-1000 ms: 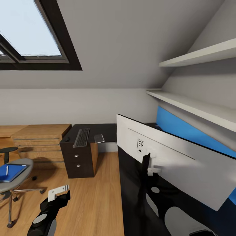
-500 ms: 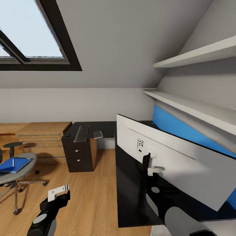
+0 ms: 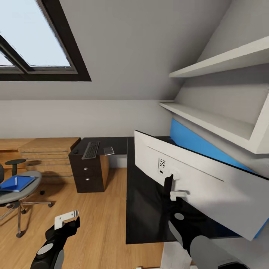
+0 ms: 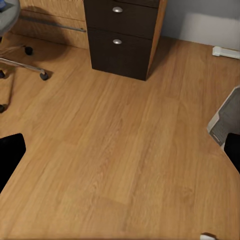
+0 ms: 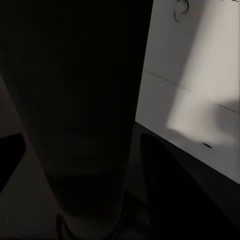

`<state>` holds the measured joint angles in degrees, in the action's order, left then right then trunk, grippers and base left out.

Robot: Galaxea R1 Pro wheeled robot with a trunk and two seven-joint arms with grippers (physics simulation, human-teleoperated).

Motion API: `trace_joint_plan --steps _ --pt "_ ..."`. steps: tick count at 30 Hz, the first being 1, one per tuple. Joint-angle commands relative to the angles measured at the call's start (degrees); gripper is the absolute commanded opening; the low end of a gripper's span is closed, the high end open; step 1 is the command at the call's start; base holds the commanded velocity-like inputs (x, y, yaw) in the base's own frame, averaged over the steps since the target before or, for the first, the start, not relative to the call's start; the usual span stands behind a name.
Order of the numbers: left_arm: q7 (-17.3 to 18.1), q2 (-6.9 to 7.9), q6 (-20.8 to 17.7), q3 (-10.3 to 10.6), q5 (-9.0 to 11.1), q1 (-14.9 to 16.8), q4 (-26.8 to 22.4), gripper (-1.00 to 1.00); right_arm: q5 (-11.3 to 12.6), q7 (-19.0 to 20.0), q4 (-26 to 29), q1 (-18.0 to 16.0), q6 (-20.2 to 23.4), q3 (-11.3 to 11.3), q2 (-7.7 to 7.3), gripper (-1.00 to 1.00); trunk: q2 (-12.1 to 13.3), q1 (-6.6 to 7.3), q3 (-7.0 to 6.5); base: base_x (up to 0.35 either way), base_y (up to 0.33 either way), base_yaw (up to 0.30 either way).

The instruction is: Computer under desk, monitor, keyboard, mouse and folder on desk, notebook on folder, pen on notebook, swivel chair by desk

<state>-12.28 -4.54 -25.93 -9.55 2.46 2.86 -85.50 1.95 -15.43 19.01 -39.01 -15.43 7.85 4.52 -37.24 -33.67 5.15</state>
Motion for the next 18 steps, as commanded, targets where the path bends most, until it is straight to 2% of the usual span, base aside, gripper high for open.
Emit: trace_joint_plan --steps 1,2,3,13,18 --pt "-0.2 -0.03 -0.3 0.0 0.3 0.0 -0.1 1.00 0.0 -0.6 0.1 -0.1 -0.2 0.7 -0.03 -1.00 -0.1 -0.01 0.09 -0.021 -0.006 0.000" --pt "-0.2 -0.03 -0.3 0.0 0.3 0.0 -0.1 1.00 0.0 -0.6 0.1 -0.1 -0.2 0.7 -0.03 -1.00 -0.1 -0.01 0.09 -0.013 -0.004 0.000" --pt "-0.2 -0.03 -0.3 0.0 0.3 0.0 -0.2 1.00 0.0 -0.6 0.1 -0.1 -0.1 0.7 -0.03 1.00 -0.1 -0.01 0.09 -0.003 -0.001 0.000" --pt "-0.2 -0.03 -0.3 0.0 0.3 0.0 -1.5 1.00 0.0 -0.6 0.1 -0.1 -0.1 0.7 -0.03 1.00 -0.1 -0.01 0.09 0.000 0.000 0.000" --pt "-0.2 -0.03 -0.3 0.0 0.2 0.0 -2.0 1.00 0.0 -0.6 0.1 -0.1 -0.1 0.7 -0.03 1.00 -0.1 -0.01 0.09 -0.229 0.000 0.000"
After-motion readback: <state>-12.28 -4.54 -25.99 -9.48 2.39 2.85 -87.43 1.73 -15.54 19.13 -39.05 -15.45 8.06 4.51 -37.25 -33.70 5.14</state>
